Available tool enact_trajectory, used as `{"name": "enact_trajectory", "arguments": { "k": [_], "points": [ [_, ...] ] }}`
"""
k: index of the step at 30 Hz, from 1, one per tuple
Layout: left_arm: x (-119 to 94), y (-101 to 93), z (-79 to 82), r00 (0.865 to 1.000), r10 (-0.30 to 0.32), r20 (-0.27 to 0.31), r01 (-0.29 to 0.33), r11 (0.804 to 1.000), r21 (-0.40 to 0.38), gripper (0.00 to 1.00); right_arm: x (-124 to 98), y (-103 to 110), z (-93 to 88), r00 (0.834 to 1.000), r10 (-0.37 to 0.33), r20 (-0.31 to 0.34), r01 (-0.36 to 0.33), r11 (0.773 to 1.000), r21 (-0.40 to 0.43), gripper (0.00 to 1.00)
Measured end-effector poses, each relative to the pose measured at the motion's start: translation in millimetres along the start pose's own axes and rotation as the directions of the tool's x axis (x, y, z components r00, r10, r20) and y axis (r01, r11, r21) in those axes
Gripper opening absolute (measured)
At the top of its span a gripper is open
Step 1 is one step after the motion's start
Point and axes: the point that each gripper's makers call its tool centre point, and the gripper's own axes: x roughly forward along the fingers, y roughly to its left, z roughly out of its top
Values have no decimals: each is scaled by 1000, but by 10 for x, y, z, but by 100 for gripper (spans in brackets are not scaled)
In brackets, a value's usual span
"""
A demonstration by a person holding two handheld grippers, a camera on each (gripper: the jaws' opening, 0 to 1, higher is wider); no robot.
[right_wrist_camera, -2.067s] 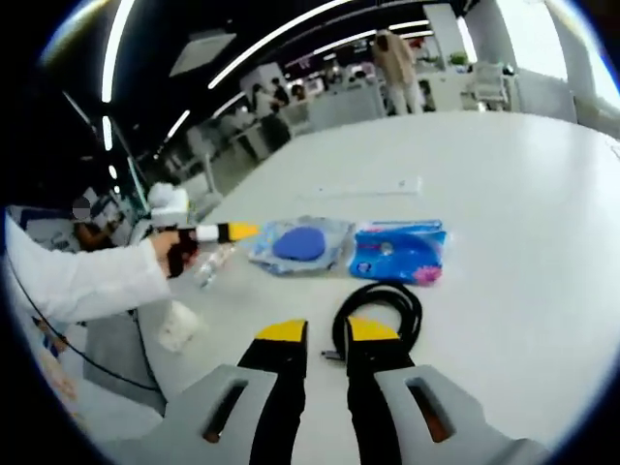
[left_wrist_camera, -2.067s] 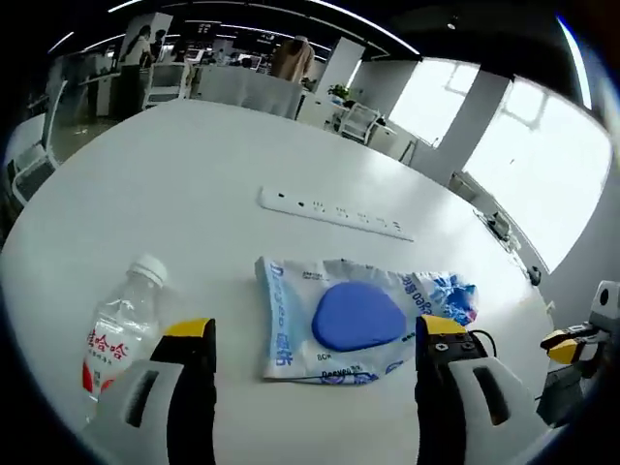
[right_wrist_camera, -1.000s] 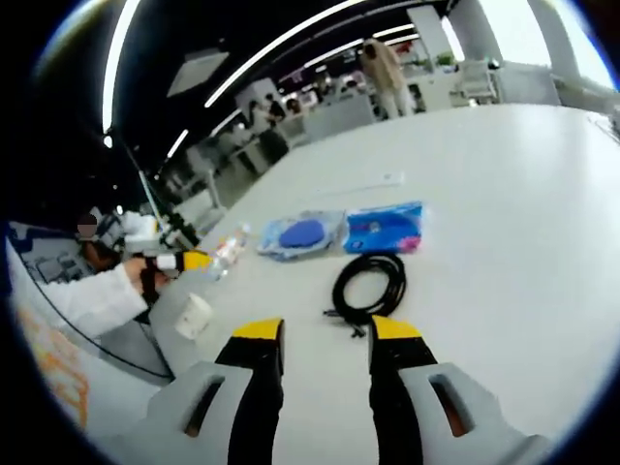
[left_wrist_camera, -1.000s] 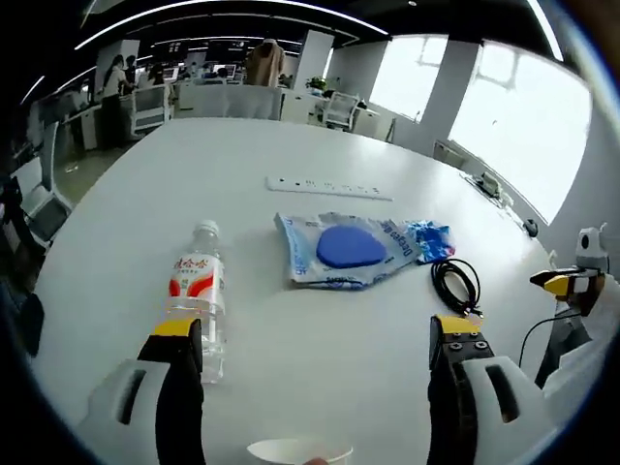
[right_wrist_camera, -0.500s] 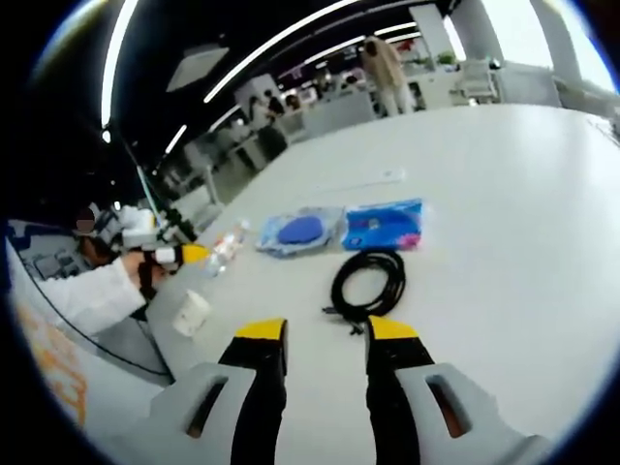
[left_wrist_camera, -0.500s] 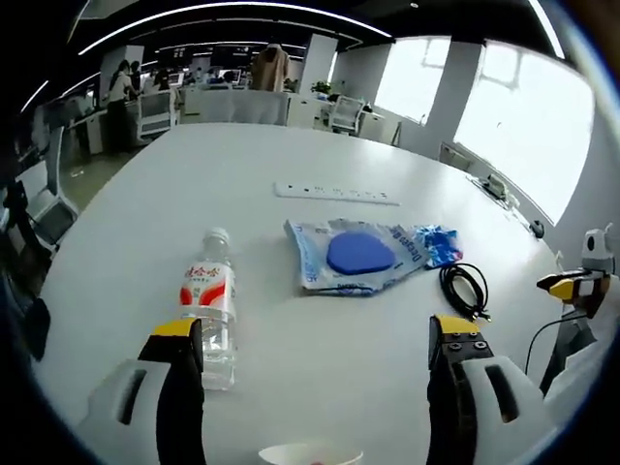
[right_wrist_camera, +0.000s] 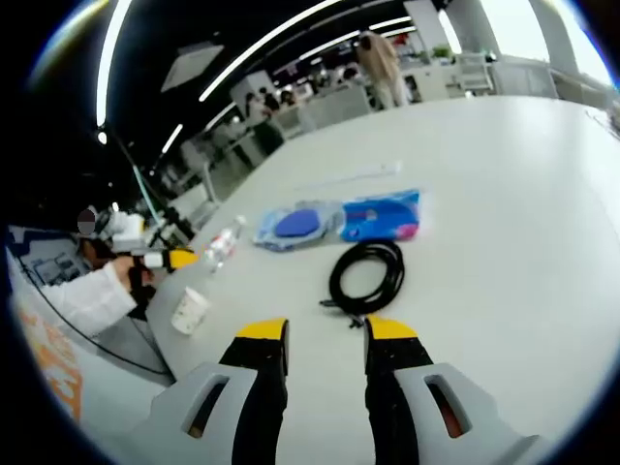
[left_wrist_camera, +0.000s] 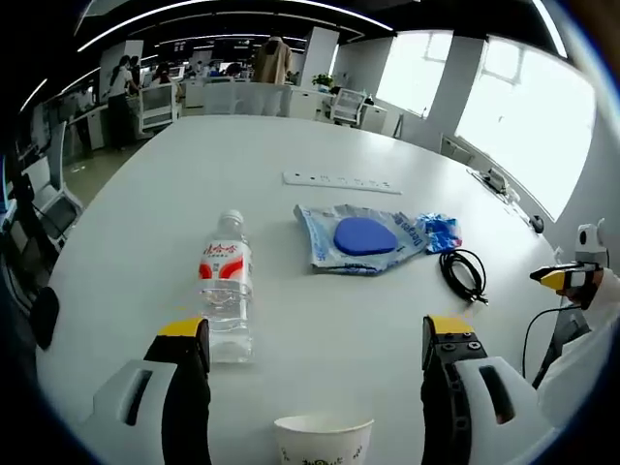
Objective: Arrange the tabletop items into an orderly group along one side of the table until the central work area is clear of visible clutter.
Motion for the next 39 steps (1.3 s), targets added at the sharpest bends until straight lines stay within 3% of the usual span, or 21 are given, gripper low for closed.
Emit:
{"name": "enact_trajectory", "arguments": {
  "k": [7,14,20,28,39],
  "points": [
    [34,185,-138,997,50,-56,-50,999,-13,86,30,38,-45,1000,13,-22,-13,1000,-2,28],
    [136,314,-1,995,76,-62,-77,997,-9,82,-13,13,-91,1000,5,-27,-4,1000,17,27],
    [266,366,89,992,79,-101,-77,997,19,75,-32,-13,-98,1000,-4,-20,4,999,39,26],
    [491,512,317,990,93,-108,-91,995,29,67,-63,-33,-125,1000,-15,-22,16,998,55,24],
    [818,747,576,986,101,-130,-106,994,-27,59,-82,-63,-158,999,-28,-23,30,995,90,23]
  ]
}}
